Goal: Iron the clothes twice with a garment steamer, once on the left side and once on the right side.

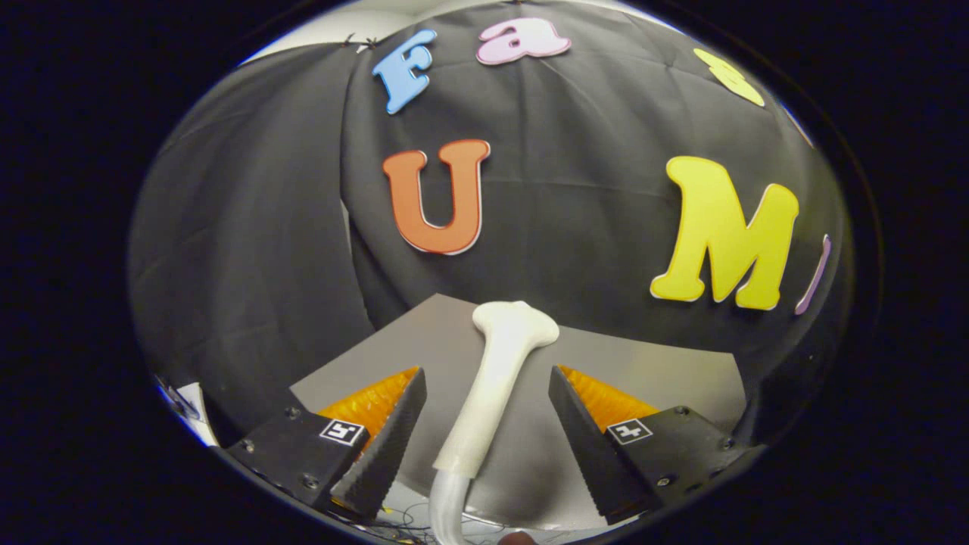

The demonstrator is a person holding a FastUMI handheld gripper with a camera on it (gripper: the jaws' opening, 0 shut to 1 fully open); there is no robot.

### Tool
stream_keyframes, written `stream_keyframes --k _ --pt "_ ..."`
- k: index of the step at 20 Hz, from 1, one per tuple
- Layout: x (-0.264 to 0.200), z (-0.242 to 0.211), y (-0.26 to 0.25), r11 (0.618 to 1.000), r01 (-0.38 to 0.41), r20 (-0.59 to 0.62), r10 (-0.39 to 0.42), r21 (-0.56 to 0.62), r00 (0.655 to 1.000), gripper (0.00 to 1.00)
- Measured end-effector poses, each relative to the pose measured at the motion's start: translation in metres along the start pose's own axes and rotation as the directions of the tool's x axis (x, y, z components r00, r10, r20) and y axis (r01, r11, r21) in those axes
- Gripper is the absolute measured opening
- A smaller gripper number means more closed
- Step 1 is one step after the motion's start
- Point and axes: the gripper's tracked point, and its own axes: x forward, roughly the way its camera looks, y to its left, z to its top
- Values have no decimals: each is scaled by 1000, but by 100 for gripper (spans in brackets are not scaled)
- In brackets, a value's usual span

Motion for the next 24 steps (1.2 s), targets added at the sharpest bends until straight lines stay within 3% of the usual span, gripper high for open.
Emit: stream_keyframes --k 5,9,12,15,18,24 --pt "37 -19 -7 996 93 -97 -94 -10 991 98" --pt "48 -33 -11 990 139 -147 -139 -6 979 80" --pt "48 -29 -7 991 130 -139 -130 -9 982 55" --pt "45 -29 -5 993 98 -139 -88 69 986 47" --pt "23 -19 6 995 36 -105 -27 90 994 33" --pt "-68 21 -6 999 6 111 -11 45 994 32"
